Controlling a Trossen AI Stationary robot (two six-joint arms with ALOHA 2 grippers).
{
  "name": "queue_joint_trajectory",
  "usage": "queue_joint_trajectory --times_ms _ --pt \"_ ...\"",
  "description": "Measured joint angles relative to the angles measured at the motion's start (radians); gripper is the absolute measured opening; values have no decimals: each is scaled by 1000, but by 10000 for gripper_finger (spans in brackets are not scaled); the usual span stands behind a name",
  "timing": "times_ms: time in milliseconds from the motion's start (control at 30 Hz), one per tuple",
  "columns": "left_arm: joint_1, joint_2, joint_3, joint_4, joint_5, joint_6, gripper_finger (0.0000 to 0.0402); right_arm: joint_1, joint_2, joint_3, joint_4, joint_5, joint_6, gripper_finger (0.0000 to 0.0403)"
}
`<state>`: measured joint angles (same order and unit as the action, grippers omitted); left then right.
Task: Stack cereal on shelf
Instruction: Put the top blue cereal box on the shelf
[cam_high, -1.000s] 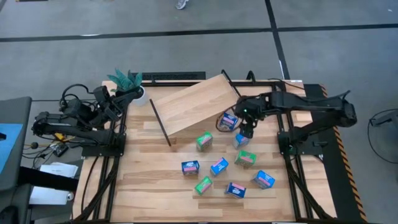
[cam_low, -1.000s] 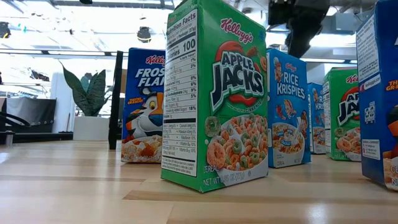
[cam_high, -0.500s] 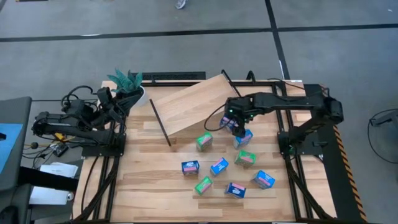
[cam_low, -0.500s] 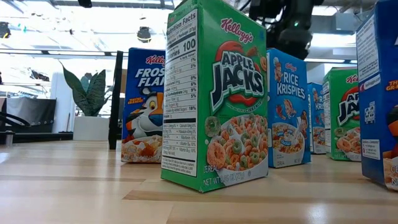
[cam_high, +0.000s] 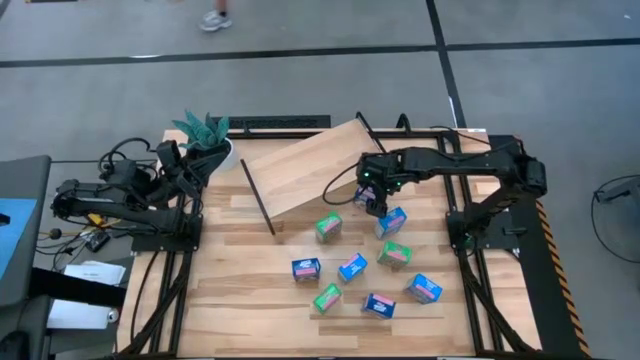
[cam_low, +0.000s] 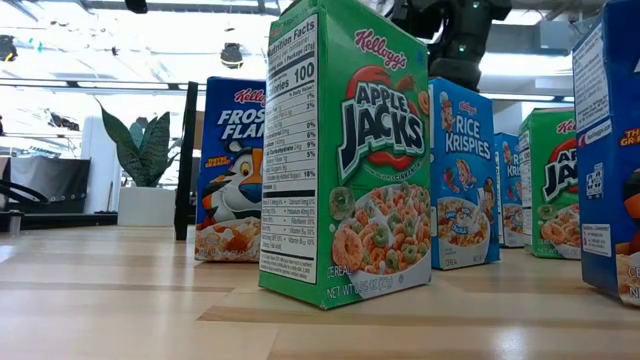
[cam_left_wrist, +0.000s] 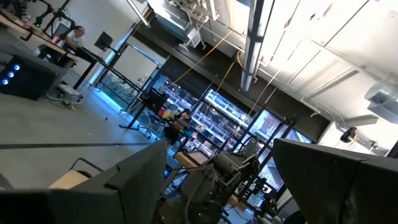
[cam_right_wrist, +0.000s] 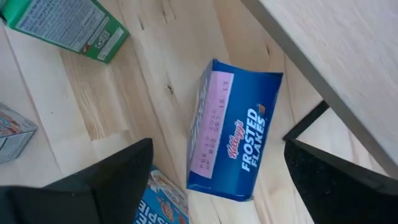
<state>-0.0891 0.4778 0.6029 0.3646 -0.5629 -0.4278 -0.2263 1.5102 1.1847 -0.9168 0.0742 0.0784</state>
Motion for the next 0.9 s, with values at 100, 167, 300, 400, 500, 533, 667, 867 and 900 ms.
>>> queue_joint_trajectory --times_ms 100,167,300,400,500,533,667,867,900 --pt "0 0 0 -14 -1 -1 283 -6 17 1 3 0 3 374" --pt "0 0 0 -18 -1 -2 283 -8 21 -2 -12 0 2 368" --pt "0 0 0 -18 -2 -2 283 -11 58 -20 9 -16 3 354" --pt "0 -1 0 -14 -5 -2 283 -11 72 -20 18 -16 2 340" --pt "0 -1 0 -13 -8 -2 283 -15 63 -22 3 -18 4 330" --pt "0 -1 0 -12 -12 -2 283 -15 60 -21 9 -19 8 328" --pt "0 -1 0 -14 -26 -4 283 -18 45 -21 7 -19 19 327" --pt "0 -1 0 -15 -27 -13 283 -23 5 -36 -2 -20 73 327" --pt "0 -1 0 -15 -27 -13 283 -23 -12 -45 2 -19 86 327"
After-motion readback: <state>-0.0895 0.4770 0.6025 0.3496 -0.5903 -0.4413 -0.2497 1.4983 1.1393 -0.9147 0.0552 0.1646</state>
